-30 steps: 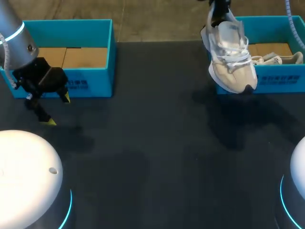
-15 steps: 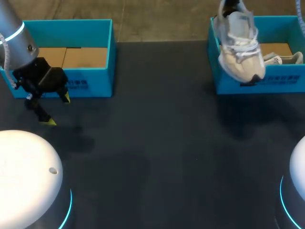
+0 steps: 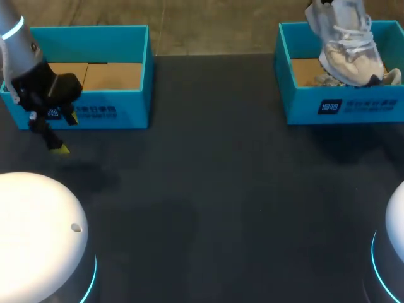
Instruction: Take the shoe out of the shoebox, open the shoe tongue, remove and reinsert the insole, then place the shoe into the shoebox
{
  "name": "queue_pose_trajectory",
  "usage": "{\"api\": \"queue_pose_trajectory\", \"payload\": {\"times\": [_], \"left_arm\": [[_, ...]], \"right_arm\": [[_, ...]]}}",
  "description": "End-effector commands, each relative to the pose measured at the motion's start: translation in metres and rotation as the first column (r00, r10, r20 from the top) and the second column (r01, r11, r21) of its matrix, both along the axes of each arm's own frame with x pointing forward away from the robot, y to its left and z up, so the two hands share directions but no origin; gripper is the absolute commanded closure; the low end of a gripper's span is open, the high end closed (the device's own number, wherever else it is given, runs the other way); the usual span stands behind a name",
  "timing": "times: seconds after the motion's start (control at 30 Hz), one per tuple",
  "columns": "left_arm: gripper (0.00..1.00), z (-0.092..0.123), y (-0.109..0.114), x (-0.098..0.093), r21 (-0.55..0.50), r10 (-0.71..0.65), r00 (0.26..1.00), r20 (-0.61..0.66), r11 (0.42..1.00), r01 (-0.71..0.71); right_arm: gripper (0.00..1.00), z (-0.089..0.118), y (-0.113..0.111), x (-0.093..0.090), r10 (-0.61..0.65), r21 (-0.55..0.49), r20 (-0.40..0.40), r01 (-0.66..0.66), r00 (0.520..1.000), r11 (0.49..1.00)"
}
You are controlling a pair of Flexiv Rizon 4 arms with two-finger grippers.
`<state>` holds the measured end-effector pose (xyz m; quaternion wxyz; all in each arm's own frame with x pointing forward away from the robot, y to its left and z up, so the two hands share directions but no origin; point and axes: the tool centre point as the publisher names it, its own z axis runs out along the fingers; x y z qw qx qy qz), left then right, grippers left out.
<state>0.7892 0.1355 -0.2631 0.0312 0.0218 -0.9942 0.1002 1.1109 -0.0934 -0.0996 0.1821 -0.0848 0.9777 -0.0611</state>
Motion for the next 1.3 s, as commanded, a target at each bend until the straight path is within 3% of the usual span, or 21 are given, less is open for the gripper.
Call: {"api": "queue_pose_trajectory", "payload": {"times": [0.03, 0.1, 0.13, 0.2, 0.67, 0.87, 1.03, 1.3], "left_arm": [[0.00, 0.016, 0.011, 0.020, 0.105, 0.242, 0.970, -0.034, 0.966, -0.237], [0.00, 0.023, 0.022, 0.029, 0.172, 0.409, 0.911, -0.044, 0.902, -0.397], [0.00, 0.025, 0.029, 0.034, 0.253, 0.540, 0.842, -0.012, 0.816, -0.520], [0.00, 0.035, 0.042, 0.035, 0.349, 0.607, 0.773, 0.184, 0.696, -0.628], [0.00, 0.035, 0.042, 0.035, 0.349, 0.607, 0.773, 0.184, 0.696, -0.628], [0.00, 0.039, 0.051, 0.043, 0.321, 0.753, 0.654, 0.077, 0.602, -0.731], [0.00, 0.043, 0.063, 0.048, 0.320, 0.856, 0.515, 0.042, 0.477, -0.819], [0.00, 0.053, 0.082, 0.059, 0.260, 0.937, 0.346, 0.043, 0.324, -0.910]], "right_arm": [[1.00, 0.003, -0.008, 0.016, 0.003, 0.005, -0.017, -0.003, 1.000, 1.000], [1.00, 0.004, -0.010, 0.017, 0.015, 0.011, -0.019, -0.015, 1.000, 1.000], [1.00, 0.004, -0.010, 0.017, 0.015, 0.011, -0.019, -0.015, 1.000, 1.000], [1.00, 0.004, -0.010, 0.017, 0.015, 0.011, -0.019, -0.015, 1.000, 1.000], [1.00, 0.004, -0.010, 0.017, 0.015, 0.011, -0.019, -0.015, 1.000, 1.000], [1.00, 0.000, -0.026, 0.036, -0.071, 0.022, -0.041, 0.072, 0.997, 0.997], [1.00, -0.005, -0.042, 0.053, -0.194, -0.012, -0.058, 0.193, 0.979, 0.981], [1.00, -0.008, -0.071, 0.081, -0.417, -0.036, -0.080, 0.415, 0.906, 0.909]]}}
